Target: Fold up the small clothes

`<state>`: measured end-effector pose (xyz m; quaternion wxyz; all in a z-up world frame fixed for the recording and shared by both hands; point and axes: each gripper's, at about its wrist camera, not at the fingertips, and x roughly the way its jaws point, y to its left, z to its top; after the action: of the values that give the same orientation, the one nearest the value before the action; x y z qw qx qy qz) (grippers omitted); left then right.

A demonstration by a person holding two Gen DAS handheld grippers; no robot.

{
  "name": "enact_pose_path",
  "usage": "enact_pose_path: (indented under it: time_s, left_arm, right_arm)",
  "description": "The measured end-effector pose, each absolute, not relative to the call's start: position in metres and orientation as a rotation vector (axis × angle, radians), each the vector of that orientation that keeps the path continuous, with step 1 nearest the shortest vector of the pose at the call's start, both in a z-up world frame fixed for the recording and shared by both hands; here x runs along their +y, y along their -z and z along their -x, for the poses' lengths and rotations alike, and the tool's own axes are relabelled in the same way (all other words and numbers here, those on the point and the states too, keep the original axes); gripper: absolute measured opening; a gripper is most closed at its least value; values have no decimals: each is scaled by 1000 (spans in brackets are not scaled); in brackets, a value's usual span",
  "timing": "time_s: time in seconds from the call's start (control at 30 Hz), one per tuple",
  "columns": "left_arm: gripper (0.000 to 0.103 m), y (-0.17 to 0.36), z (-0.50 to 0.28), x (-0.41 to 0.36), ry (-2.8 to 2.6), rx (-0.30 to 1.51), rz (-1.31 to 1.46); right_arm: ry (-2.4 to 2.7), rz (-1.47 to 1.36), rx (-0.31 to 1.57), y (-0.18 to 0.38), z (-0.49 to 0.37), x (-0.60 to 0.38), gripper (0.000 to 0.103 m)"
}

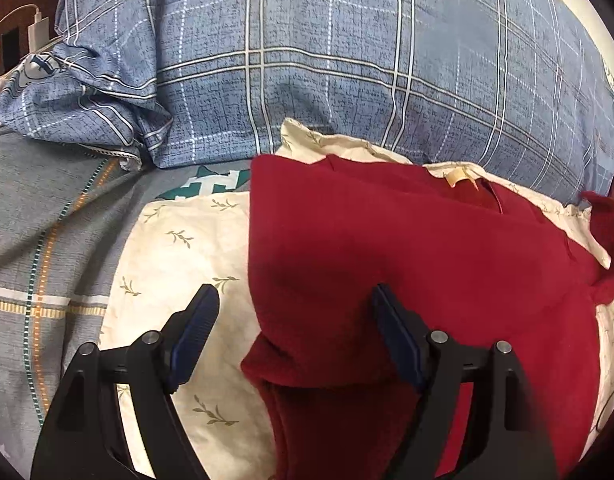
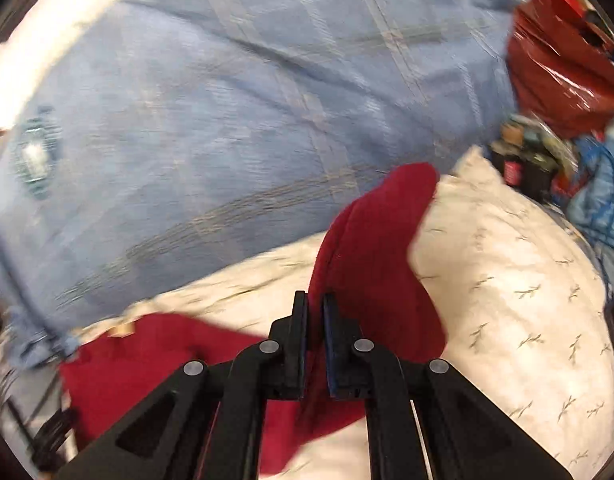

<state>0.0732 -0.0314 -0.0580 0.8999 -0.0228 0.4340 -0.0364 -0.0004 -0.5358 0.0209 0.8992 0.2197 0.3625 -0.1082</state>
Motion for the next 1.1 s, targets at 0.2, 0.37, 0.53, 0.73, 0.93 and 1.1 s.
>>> enact_pose_path:
  time_s: [0.2,0.37,0.53,0.73,0.93,1.1]
  left_arm:
    - [78,46,-67,-20,73,849,109]
    - [78,39,-62,-18,101,824,143]
    - [78,40,-61,-21,107,829,134]
    - [78,50,-64,-22,105,861,131]
    - [78,49,-62,-22,110,854,123]
    - [78,44,-62,-17,110,844,135]
  right_arm:
    - [-137,-394,781,-37,24,-440,7]
    - [-269,-304,919,6,36,-376,8]
    - [-256,-279,1058,33,41,-358,17]
    - [-338,-275,892,-23,43,-341,60]
    - [-271,-60,848,-22,1,-285,61]
    - [-103,87,924,37,-56,-267,57]
